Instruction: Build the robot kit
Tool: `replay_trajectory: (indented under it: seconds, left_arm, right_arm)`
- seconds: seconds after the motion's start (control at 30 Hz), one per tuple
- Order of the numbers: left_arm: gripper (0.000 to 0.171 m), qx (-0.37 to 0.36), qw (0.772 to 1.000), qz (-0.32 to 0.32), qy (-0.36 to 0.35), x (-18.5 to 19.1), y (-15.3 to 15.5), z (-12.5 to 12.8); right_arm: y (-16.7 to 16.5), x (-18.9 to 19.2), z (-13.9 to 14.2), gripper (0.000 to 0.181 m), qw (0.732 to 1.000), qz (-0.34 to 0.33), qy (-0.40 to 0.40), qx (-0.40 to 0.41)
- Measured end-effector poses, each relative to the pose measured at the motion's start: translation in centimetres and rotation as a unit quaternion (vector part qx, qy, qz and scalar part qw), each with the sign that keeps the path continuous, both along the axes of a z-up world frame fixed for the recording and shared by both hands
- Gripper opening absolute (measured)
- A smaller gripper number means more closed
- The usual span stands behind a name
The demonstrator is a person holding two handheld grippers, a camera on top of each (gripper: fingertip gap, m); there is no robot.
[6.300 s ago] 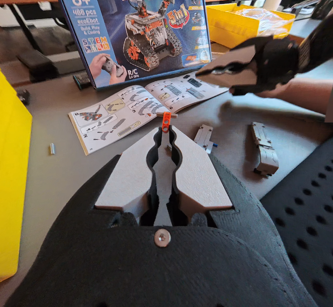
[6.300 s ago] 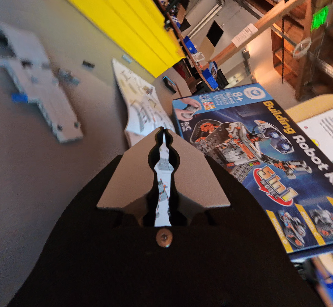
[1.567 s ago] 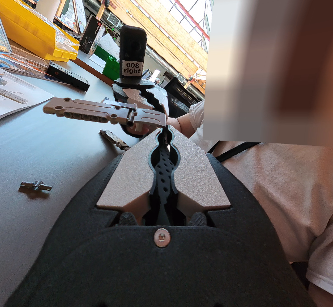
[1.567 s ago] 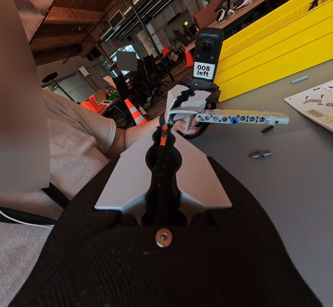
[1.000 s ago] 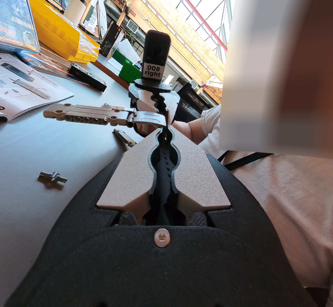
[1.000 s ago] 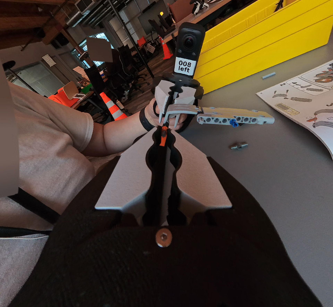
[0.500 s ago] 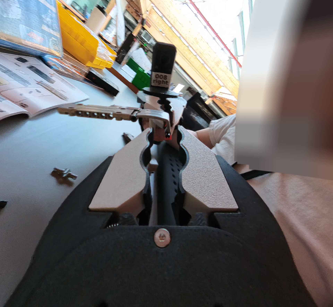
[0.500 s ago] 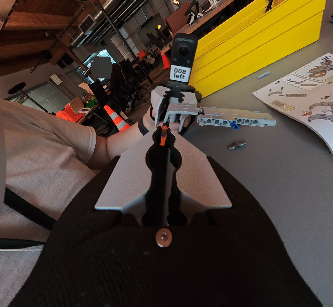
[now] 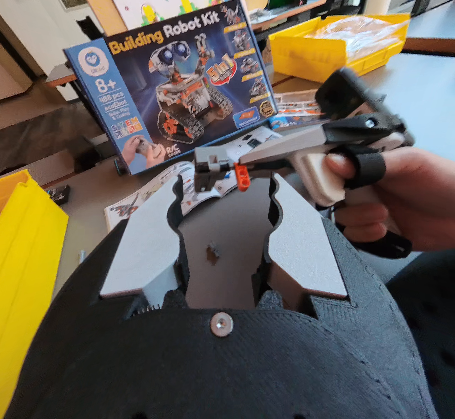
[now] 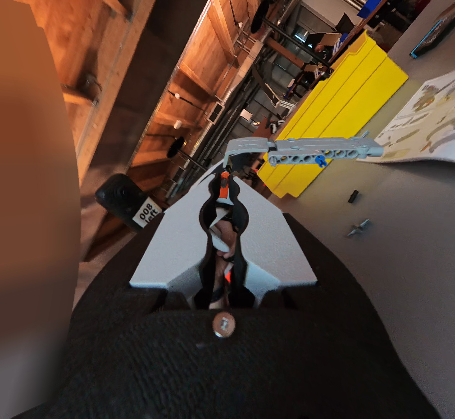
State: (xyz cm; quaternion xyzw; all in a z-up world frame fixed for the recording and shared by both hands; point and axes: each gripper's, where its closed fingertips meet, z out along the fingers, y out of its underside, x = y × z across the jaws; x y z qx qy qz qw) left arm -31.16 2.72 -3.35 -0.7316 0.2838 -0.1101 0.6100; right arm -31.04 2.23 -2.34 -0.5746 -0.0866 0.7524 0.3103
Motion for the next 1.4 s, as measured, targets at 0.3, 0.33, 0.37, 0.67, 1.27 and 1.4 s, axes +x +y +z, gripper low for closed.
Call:
replay_trajectory:
  seconds: [0.3,0.33,0.37,0.67,1.27,1.4]
  left_arm:
    - [0.05,0.054,0.998,0.001,0.023,1.5,0.0,0.8]
    - [0.05,0.061,0.998,0.003,0.027,1.6,0.0,0.9]
    - [0.049,0.064,0.998,0.005,0.027,1.6,-0.1,1.0]
    - [0.041,0.068,0.997,0.007,0.044,1.4,-0.2,0.7]
    - [0.037,0.071,0.996,-0.001,0.057,1.3,-0.2,0.1]
    - [0.036,0.073,0.996,-0.004,0.057,1.4,-0.1,0.0]
  right_arm:
    - [0.3,0.9,0.0,0.004,0.995,-0.005,0.061,-0.073]
    - [0.2,1.0,0.1,0.004,0.996,-0.005,0.061,-0.071]
    - [0.2,1.0,0.1,0.004,0.996,-0.007,0.061,-0.07]
    - [-0.1,1.1,-0.2,0.004,0.996,-0.01,0.051,-0.073]
    - [0.0,0.9,-0.7,0.005,0.994,-0.025,0.057,-0.087]
    - [0.1,1.0,-0.8,0.005,0.994,-0.028,0.056,-0.087]
